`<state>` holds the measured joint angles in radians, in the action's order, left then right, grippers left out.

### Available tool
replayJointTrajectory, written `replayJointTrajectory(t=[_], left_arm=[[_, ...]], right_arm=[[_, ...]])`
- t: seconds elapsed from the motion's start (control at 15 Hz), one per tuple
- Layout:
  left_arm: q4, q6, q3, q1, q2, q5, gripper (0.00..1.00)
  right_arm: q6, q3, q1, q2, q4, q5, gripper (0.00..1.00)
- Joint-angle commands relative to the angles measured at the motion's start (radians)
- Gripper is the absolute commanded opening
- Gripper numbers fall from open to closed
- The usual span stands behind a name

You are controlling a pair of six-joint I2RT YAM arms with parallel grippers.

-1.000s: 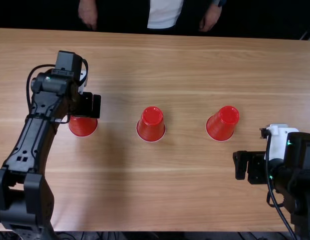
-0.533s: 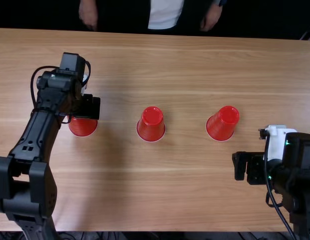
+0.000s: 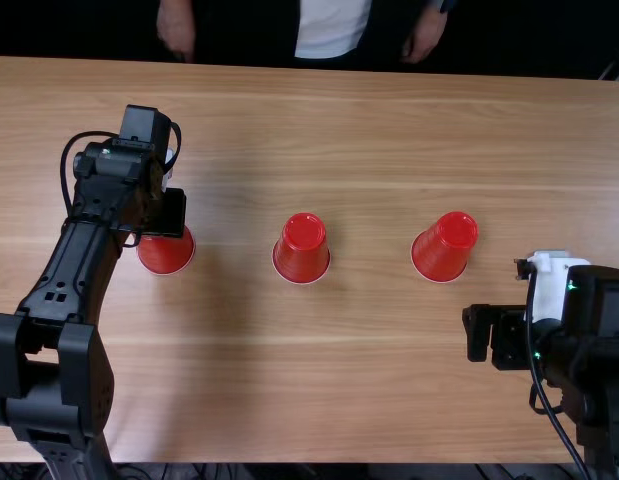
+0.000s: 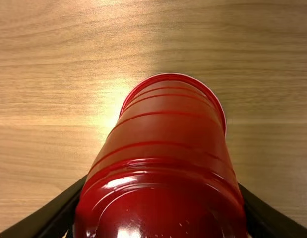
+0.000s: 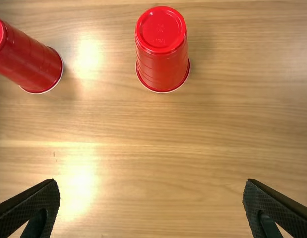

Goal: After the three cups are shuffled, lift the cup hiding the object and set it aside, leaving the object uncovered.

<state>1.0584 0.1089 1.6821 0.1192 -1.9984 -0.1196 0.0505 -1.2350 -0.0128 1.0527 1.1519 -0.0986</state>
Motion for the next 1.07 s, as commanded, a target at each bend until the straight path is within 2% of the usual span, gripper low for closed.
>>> replayJointTrajectory(t=[0.0,0.33,0.47,1.0], left_arm=[[0.007,0.011,0.034,0.014,0.033,0.000,0.07],[0.033,0.037,0.031,0.005,0.227,0.002,0.09],[0.033,0.038,0.030,-0.013,0.282,-0.007,0.09],[0.031,0.035,0.005,-0.253,0.303,-0.009,0.09]], right_arm=[[-0.003,0.014,0.010,-0.020,-0.002,-0.012,1.00],[-0.003,0.019,0.010,-0.020,-0.002,-0.012,1.00],[-0.003,0.034,0.014,-0.020,-0.002,-0.012,1.00],[-0.003,0.051,0.016,-0.022,-0.004,-0.012,1.00]])
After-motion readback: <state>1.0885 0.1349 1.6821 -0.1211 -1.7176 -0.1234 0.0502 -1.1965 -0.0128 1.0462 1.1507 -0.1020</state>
